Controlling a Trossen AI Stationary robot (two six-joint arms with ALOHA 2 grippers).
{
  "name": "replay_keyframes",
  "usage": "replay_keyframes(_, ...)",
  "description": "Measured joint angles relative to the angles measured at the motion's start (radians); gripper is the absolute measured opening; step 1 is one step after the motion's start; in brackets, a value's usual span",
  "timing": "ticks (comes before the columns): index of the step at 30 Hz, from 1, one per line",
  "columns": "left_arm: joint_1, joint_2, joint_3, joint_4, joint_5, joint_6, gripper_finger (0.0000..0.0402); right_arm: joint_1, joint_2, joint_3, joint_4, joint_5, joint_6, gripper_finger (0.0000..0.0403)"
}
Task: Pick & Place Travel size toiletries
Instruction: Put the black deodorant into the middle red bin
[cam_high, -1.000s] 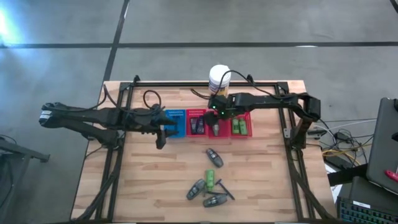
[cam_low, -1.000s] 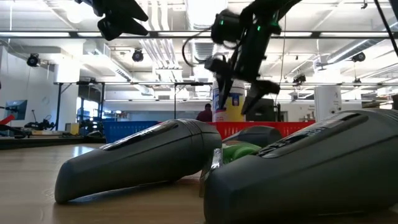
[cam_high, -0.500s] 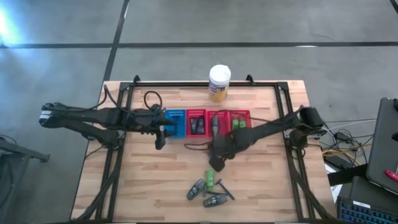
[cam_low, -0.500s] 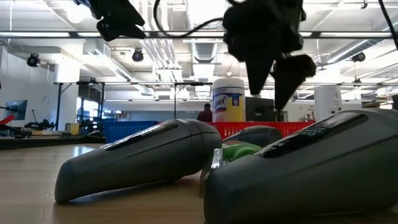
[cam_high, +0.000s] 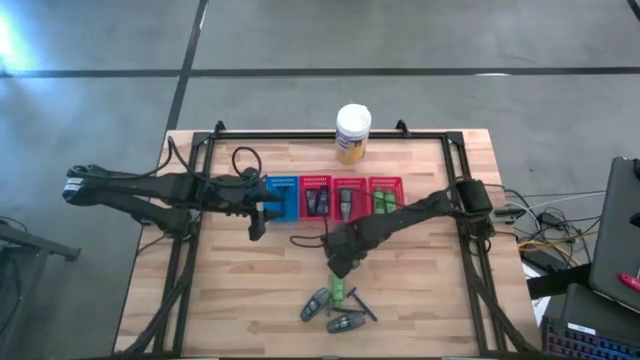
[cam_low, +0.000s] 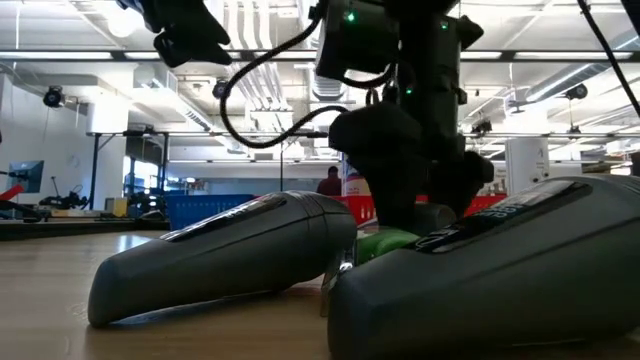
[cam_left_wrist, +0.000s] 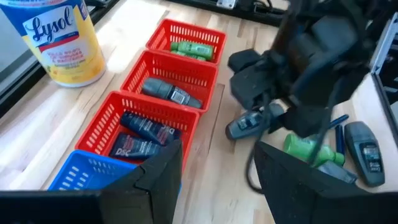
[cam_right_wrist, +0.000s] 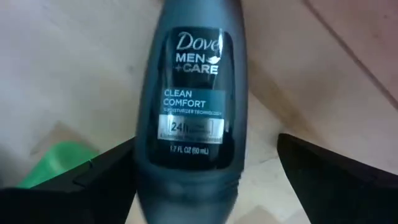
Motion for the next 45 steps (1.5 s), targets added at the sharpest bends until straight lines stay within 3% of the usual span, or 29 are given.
replay_keyframes(4,0.0,0.0,0.0,-0.024,0.0,0.001,0.0204,-0.003,0.006,0.009,0.014,0.007,-0.004,0.0306)
replay_keyframes(9,0.0,0.0,0.0,-0.032,0.0,0.023,0.0204,-0.015,-0.016,0.006,0.002,0.022,-0.044,0.0199)
replay_keyframes(14,0.0,-0.005,0.0,-0.076,0.0,0.049,0.0204,-0.022,-0.102,0.006,-0.073,0.026,-0.006,0.0199)
replay_keyframes(19,0.0,-0.02,0.0,-0.153,-0.007,0.053,0.0204,-0.044,-0.283,0.003,-0.173,0.167,0.176,0.0199)
replay_keyframes(24,0.0,-0.037,-0.012,-0.107,-0.016,0.055,0.0204,-0.203,-0.335,-0.044,-0.109,0.231,0.234,0.0199)
replay_keyframes(28,0.0,-0.039,-0.035,-0.047,-0.051,0.043,0.0204,-0.322,-0.274,-0.089,0.021,0.193,0.208,0.0233)
replay_keyframes(35,-0.001,-0.035,-0.039,-0.052,-0.052,0.024,0.0204,-0.332,-0.236,-0.084,-0.021,0.193,0.16,0.0331)
replay_keyframes(39,-0.001,-0.039,-0.048,-0.054,-0.044,0.016,0.0204,-0.272,-0.295,-0.084,-0.021,0.187,0.09,0.0356)
replay_keyframes(45,-0.001,-0.037,-0.092,-0.048,0.06,0.017,0.0204,-0.048,-0.396,-0.076,-0.052,0.06,-0.255,0.0357)
